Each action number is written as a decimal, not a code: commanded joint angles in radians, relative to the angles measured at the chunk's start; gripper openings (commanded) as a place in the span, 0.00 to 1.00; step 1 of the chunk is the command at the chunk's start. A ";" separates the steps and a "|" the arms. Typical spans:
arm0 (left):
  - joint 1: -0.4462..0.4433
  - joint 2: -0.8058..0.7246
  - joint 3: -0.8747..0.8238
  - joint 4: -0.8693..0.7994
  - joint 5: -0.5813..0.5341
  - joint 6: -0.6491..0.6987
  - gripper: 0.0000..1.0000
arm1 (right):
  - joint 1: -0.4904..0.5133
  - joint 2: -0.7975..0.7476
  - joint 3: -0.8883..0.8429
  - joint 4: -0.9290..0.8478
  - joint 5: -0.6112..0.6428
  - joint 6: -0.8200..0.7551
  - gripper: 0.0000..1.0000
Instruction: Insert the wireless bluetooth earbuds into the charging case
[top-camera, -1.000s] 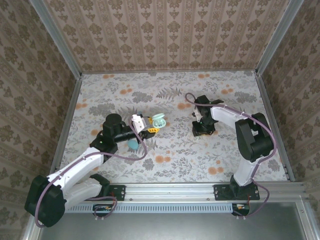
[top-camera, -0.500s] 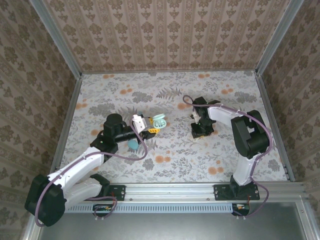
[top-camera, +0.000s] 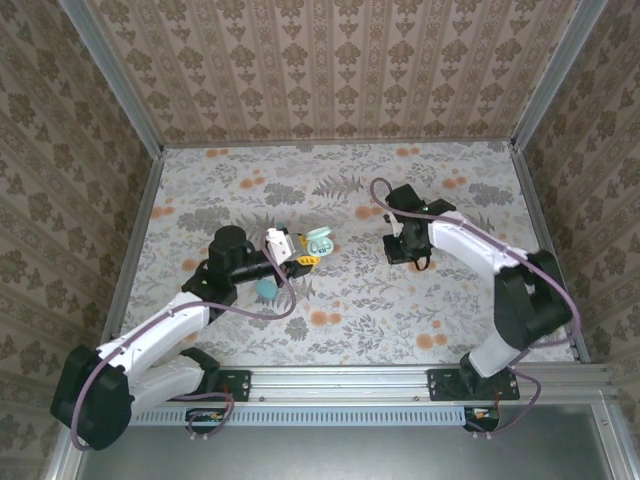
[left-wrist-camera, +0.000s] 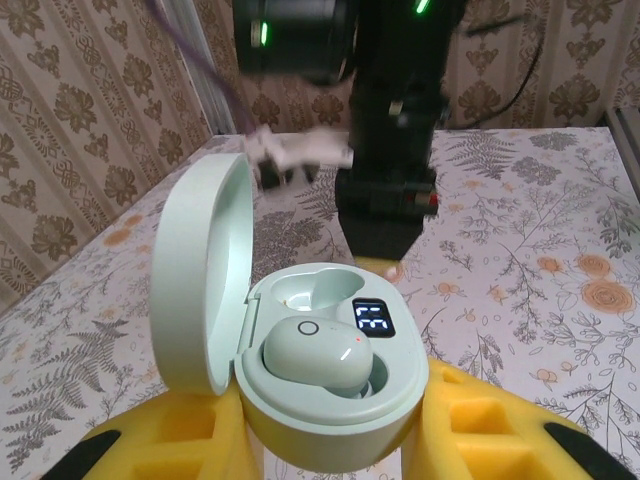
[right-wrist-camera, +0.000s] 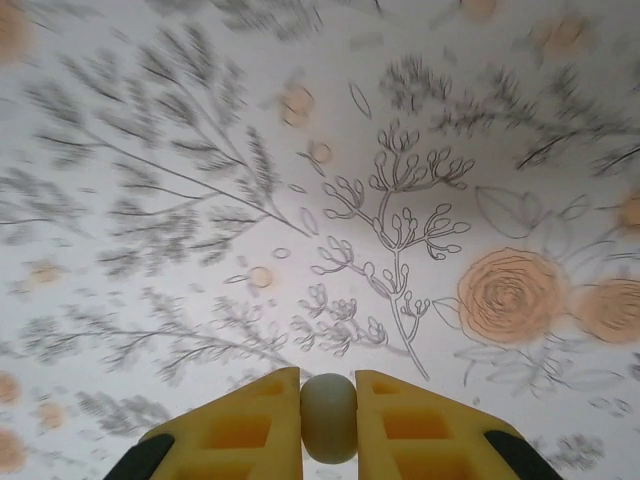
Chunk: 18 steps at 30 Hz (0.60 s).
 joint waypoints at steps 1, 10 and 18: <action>-0.011 0.015 0.036 0.028 0.011 -0.016 0.04 | 0.069 -0.111 0.064 -0.073 0.122 0.041 0.16; -0.023 0.032 0.038 0.055 0.015 -0.030 0.04 | 0.262 -0.296 0.183 -0.034 0.226 0.090 0.14; -0.027 0.032 0.042 0.062 0.017 -0.055 0.04 | 0.437 -0.248 0.268 0.020 0.307 0.030 0.14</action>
